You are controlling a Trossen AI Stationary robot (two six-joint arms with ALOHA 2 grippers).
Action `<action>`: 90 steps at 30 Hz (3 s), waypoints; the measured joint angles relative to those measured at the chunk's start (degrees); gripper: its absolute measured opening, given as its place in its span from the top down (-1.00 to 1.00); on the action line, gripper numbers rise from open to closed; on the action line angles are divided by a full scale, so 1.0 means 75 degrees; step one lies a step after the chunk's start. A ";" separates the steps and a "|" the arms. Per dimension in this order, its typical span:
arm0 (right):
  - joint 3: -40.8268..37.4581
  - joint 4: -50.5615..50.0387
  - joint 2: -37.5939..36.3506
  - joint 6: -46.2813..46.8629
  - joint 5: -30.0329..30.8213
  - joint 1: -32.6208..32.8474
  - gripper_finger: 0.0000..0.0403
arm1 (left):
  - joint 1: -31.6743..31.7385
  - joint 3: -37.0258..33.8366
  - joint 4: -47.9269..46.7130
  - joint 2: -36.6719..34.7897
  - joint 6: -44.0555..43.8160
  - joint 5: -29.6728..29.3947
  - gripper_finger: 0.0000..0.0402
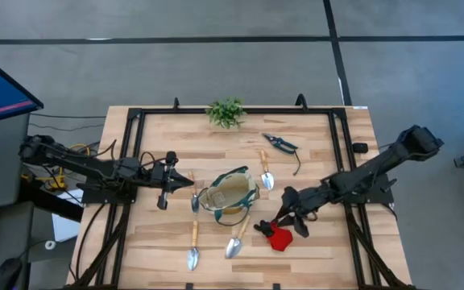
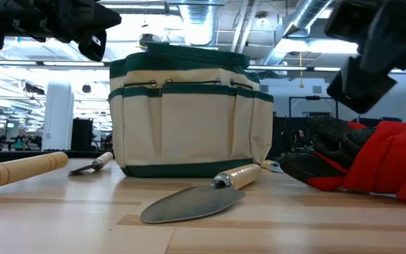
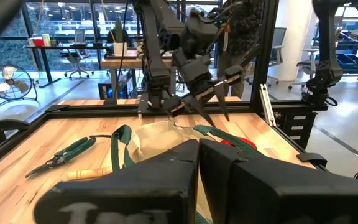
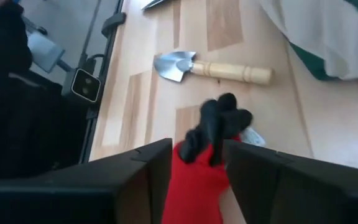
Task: Pick & Place Garden tools in Gardening bag
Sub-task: Put the gloves into the gardening bag
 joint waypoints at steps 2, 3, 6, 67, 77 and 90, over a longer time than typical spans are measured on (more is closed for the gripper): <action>0.0510 -0.0613 0.0330 0.0000 0.0002 0.0000 0.42 | 0.0000 0.0000 0.0000 0.0001 0.0000 0.0002 0.99; 0.0757 -0.0956 0.0499 0.0000 0.0002 -0.0003 0.46 | 0.0000 0.0000 0.0000 0.0001 0.0000 0.0002 0.99; 0.1389 -0.1869 0.1002 0.0026 0.0005 -0.0006 0.56 | 0.0000 0.0000 -0.0008 -0.0001 0.0000 0.0005 0.99; 0.2462 -0.4468 -0.1064 -0.0862 0.1419 -0.0035 1.00 | -0.0001 -0.0440 0.0016 0.0002 -0.0055 0.0031 0.99; 0.3275 -0.4097 -0.1589 -0.2623 0.1872 -0.0202 1.00 | -0.0001 -0.0440 0.0017 0.0002 -0.0019 -0.0008 0.99; 0.4831 -0.3276 0.0343 -0.5601 0.2019 -0.1285 1.00 | -0.0002 -0.0441 0.0073 0.0002 0.0003 -0.0001 0.99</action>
